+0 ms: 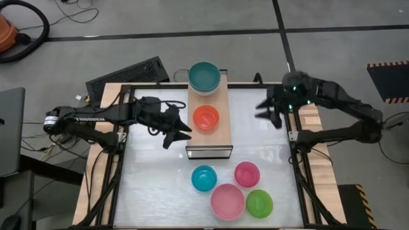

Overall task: Place and stack bowls onto a shelf
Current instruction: Stack the pink bowl on top of the dark green bowl on the shelf

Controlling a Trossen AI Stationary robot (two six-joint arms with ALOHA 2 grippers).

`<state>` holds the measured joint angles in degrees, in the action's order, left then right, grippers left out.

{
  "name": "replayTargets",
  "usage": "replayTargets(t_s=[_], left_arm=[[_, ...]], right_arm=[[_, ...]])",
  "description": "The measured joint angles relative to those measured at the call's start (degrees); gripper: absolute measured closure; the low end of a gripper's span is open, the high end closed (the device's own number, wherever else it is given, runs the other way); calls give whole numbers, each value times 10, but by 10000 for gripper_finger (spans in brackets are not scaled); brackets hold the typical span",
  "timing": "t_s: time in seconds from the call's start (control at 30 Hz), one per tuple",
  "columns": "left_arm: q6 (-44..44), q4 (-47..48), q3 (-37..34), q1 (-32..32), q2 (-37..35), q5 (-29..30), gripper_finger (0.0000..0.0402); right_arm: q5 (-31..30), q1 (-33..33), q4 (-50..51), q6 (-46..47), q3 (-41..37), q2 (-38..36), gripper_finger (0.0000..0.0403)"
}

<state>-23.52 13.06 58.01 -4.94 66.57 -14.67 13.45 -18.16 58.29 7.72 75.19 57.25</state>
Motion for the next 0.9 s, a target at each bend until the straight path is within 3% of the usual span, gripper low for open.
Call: replayTargets(t_s=[0.13, 0.4, 0.67, 0.9], left_arm=[[-68, -3, 0, 16, 0, 21, 219], [-124, -9, 0, 43, 0, -7, 219], [-117, -3, 0, 79, 0, -40, 219], [-97, 1, 0, 105, 0, -60, 219]], right_arm=[[-26, 72, 5, 23, -38, 3, 164], [-47, 205, -73, 96, -104, 34, 170], [-154, 332, -120, 189, -107, 141, 170], [-152, 398, -217, 263, -107, 238, 171]])
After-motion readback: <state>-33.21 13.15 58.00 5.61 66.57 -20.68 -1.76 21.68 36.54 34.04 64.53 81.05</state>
